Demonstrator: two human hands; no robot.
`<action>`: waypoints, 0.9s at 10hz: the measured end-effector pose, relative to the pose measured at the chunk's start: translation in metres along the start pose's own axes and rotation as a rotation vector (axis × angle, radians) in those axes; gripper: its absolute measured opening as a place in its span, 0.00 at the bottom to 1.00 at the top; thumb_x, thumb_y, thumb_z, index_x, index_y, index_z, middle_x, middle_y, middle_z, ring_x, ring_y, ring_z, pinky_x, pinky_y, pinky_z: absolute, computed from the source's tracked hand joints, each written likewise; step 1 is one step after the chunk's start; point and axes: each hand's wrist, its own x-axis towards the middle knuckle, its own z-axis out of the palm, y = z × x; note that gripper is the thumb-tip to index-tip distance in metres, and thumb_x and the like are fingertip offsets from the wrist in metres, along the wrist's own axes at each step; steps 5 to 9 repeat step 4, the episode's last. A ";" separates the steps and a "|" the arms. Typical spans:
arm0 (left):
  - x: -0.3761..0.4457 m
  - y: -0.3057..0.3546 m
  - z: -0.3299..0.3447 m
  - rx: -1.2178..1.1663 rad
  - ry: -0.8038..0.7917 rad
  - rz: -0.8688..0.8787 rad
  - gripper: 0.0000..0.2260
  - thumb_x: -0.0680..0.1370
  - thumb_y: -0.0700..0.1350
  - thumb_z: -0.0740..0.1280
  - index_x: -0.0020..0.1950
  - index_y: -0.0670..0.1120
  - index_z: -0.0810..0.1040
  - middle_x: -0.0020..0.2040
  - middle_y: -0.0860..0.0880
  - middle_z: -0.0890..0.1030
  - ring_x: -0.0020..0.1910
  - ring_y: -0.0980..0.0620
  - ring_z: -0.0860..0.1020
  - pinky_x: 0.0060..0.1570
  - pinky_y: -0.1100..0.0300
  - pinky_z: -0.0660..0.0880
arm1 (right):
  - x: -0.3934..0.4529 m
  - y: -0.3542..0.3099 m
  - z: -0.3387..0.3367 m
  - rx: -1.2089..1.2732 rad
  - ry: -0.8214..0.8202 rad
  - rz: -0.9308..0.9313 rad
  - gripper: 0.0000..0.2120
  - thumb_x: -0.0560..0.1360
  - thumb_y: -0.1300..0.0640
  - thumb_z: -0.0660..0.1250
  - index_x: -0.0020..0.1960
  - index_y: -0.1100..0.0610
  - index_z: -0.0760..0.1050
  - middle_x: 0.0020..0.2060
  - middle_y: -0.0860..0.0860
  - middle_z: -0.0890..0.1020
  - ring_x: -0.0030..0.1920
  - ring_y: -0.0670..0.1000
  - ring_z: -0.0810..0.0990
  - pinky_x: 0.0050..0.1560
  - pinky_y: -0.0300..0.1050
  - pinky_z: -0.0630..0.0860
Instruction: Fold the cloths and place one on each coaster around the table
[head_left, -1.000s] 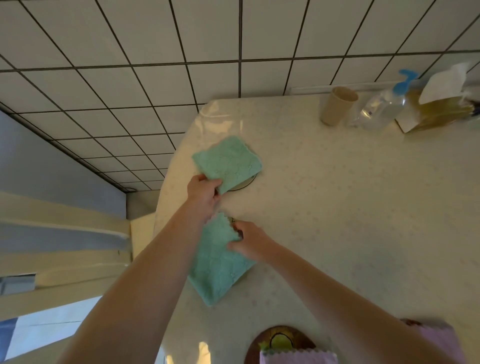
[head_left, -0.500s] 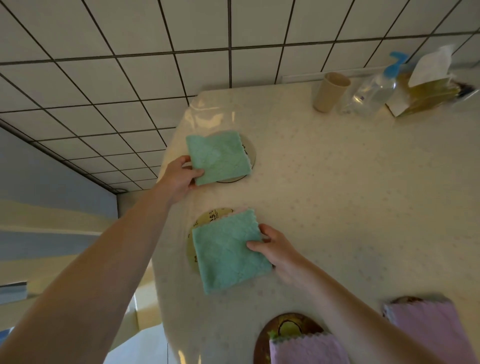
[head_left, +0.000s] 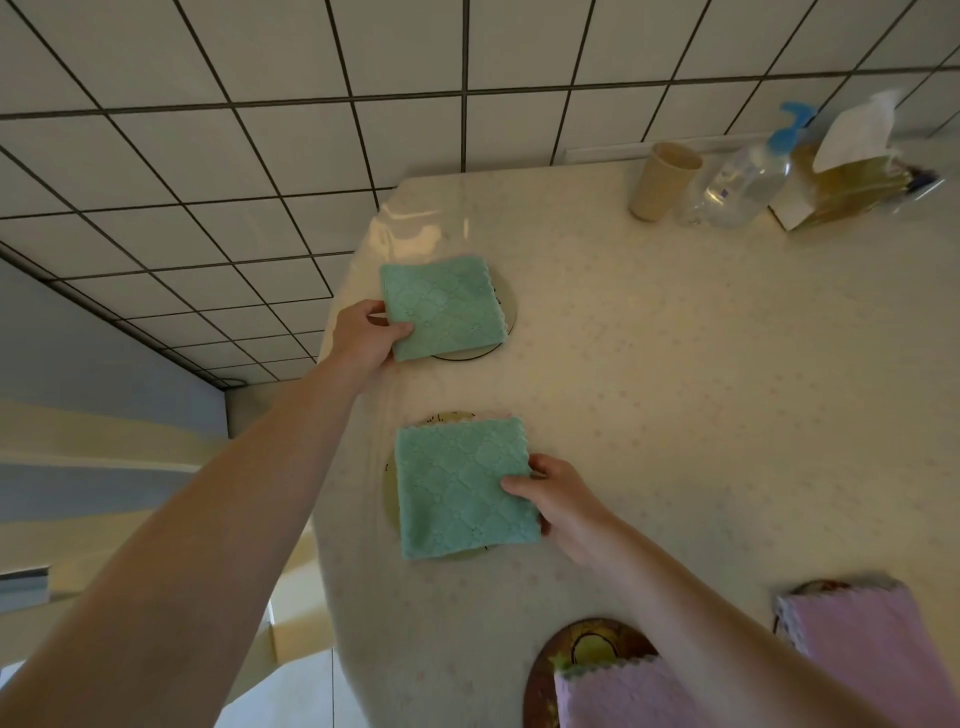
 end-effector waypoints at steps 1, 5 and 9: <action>-0.001 0.001 -0.001 -0.015 0.011 0.005 0.22 0.70 0.40 0.75 0.63 0.44 0.75 0.53 0.45 0.81 0.49 0.47 0.81 0.46 0.52 0.80 | -0.003 -0.003 -0.002 -0.263 0.081 -0.110 0.08 0.74 0.59 0.69 0.52 0.57 0.75 0.46 0.52 0.82 0.43 0.49 0.82 0.35 0.40 0.77; -0.036 -0.007 -0.024 0.192 0.096 0.074 0.22 0.71 0.42 0.72 0.63 0.46 0.73 0.53 0.46 0.78 0.50 0.45 0.80 0.52 0.48 0.79 | -0.016 0.003 -0.028 -0.678 0.280 -0.222 0.09 0.71 0.55 0.71 0.50 0.55 0.76 0.42 0.49 0.81 0.43 0.51 0.81 0.41 0.41 0.76; -0.036 -0.007 -0.024 0.192 0.096 0.074 0.22 0.71 0.42 0.72 0.63 0.46 0.73 0.53 0.46 0.78 0.50 0.45 0.80 0.52 0.48 0.79 | -0.016 0.003 -0.028 -0.678 0.280 -0.222 0.09 0.71 0.55 0.71 0.50 0.55 0.76 0.42 0.49 0.81 0.43 0.51 0.81 0.41 0.41 0.76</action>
